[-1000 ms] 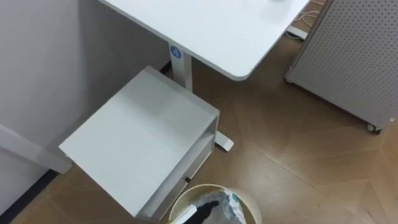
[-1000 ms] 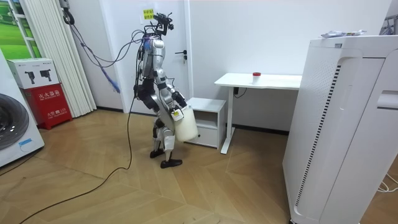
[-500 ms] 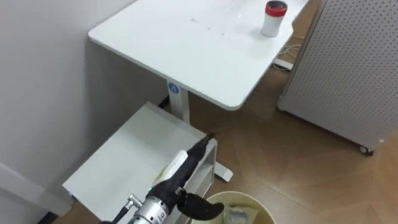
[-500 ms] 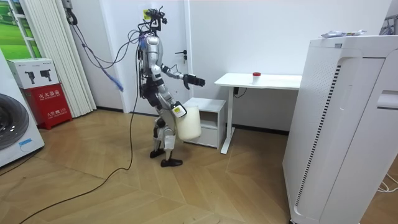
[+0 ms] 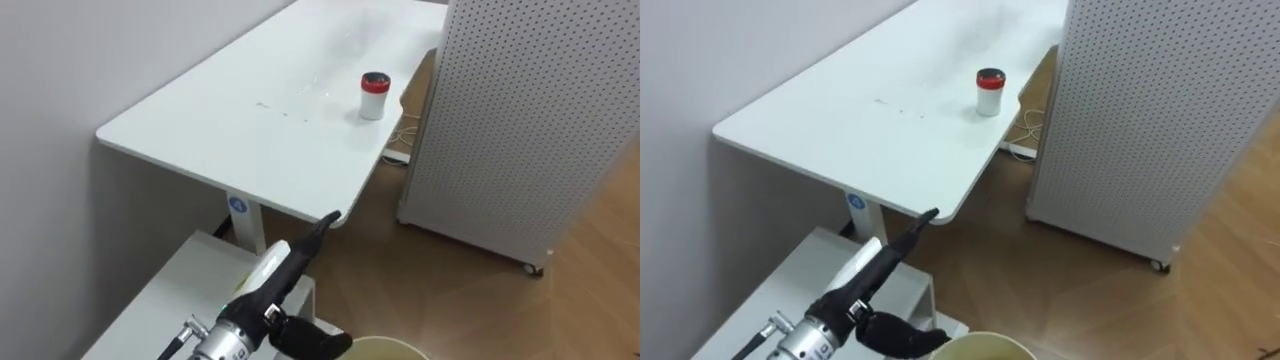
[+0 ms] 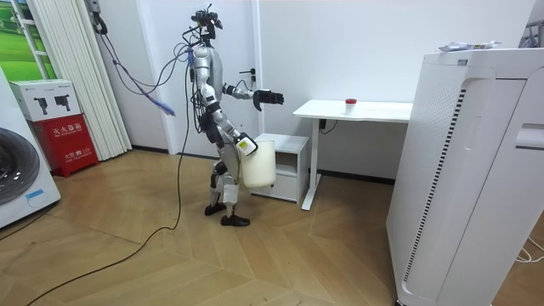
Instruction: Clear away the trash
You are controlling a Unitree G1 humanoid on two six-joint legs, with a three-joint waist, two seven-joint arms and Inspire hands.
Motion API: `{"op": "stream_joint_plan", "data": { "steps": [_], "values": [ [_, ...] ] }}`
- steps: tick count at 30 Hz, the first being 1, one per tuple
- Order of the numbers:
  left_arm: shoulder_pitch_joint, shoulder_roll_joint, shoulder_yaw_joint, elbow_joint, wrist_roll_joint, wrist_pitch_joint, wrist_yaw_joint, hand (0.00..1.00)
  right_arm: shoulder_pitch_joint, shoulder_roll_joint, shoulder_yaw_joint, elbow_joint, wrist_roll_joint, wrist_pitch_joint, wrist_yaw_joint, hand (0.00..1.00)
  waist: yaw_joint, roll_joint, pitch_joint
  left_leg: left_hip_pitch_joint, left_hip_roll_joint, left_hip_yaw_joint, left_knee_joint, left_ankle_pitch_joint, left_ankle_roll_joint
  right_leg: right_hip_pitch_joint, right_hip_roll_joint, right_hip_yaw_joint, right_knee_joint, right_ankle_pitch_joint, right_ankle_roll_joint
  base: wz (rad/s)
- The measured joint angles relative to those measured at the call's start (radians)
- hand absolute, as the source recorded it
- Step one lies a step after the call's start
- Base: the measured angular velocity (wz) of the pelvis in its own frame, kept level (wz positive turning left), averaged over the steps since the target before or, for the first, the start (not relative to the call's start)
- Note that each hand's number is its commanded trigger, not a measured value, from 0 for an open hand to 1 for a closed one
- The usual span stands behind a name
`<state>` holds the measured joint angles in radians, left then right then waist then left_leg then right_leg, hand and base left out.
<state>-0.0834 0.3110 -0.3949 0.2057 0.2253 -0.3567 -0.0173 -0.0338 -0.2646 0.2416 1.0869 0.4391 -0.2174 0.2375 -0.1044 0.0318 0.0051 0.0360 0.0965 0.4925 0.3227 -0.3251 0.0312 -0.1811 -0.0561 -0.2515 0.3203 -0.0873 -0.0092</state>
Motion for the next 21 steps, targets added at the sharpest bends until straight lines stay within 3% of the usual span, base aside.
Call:
{"op": "stream_joint_plan", "data": {
  "steps": [5,8,10,13,15,17,21],
  "values": [
    [0.003,-0.009,0.040,-0.051,0.000,0.000,0.005,0.00,0.000,-0.011,-0.014,-0.021,-0.019,-0.001,-0.005,1.00,0.002,0.021,0.0024,0.034,0.004,0.003,-0.002,0.002,-0.003,0.030,0.006,-0.008,-0.007,-0.002,-0.002,-0.09],
    [0.014,-0.017,0.085,-0.070,-0.021,-0.001,0.017,0.00,0.001,-0.013,-0.020,-0.046,-0.033,-0.001,-0.007,1.00,0.025,0.013,0.0052,0.050,0.004,0.033,-0.001,0.006,-0.011,0.007,0.007,-0.006,0.010,-0.007,-0.017,-0.40],
    [0.034,-0.017,0.105,-0.070,-0.019,0.000,0.038,0.00,0.002,-0.013,-0.020,-0.056,-0.046,-0.001,-0.005,1.00,0.030,0.005,0.0065,0.060,-0.002,0.020,-0.001,0.009,-0.015,0.006,0.016,0.010,0.010,-0.009,-0.028,-0.56],
    [0.078,-0.026,0.147,-0.097,-0.016,0.000,0.060,0.00,0.015,-0.009,-0.020,-0.087,-0.048,0.000,0.003,1.00,0.040,-0.014,0.0069,0.063,-0.009,-0.075,-0.002,0.011,-0.020,-0.011,0.060,0.091,0.006,-0.006,-0.036,-0.73],
    [0.118,-0.032,0.179,-0.135,-0.017,-0.001,0.082,0.00,0.018,0.003,-0.019,-0.087,-0.058,0.000,0.005,1.00,0.057,-0.027,0.0043,0.062,-0.023,-0.229,0.000,0.012,-0.020,-0.007,0.087,0.155,-0.001,0.010,-0.056,-0.85],
    [0.142,-0.038,0.194,-0.152,-0.017,-0.001,0.100,0.00,0.022,0.005,-0.020,-0.087,-0.066,0.000,0.004,1.00,0.055,-0.026,0.0036,0.068,-0.027,-0.316,-0.003,0.011,-0.020,0.001,0.106,0.171,-0.016,0.019,-0.059,-0.61],
    [0.150,-0.045,0.197,-0.156,-0.020,-0.002,0.153,0.00,0.061,0.003,-0.028,-0.087,-0.067,0.001,-0.016,1.00,0.057,-0.024,0.0021,0.084,-0.028,-0.334,-0.038,0.013,-0.024,-0.009,0.128,0.202,-0.010,0.018,-0.063,-0.17]
  ]
}}
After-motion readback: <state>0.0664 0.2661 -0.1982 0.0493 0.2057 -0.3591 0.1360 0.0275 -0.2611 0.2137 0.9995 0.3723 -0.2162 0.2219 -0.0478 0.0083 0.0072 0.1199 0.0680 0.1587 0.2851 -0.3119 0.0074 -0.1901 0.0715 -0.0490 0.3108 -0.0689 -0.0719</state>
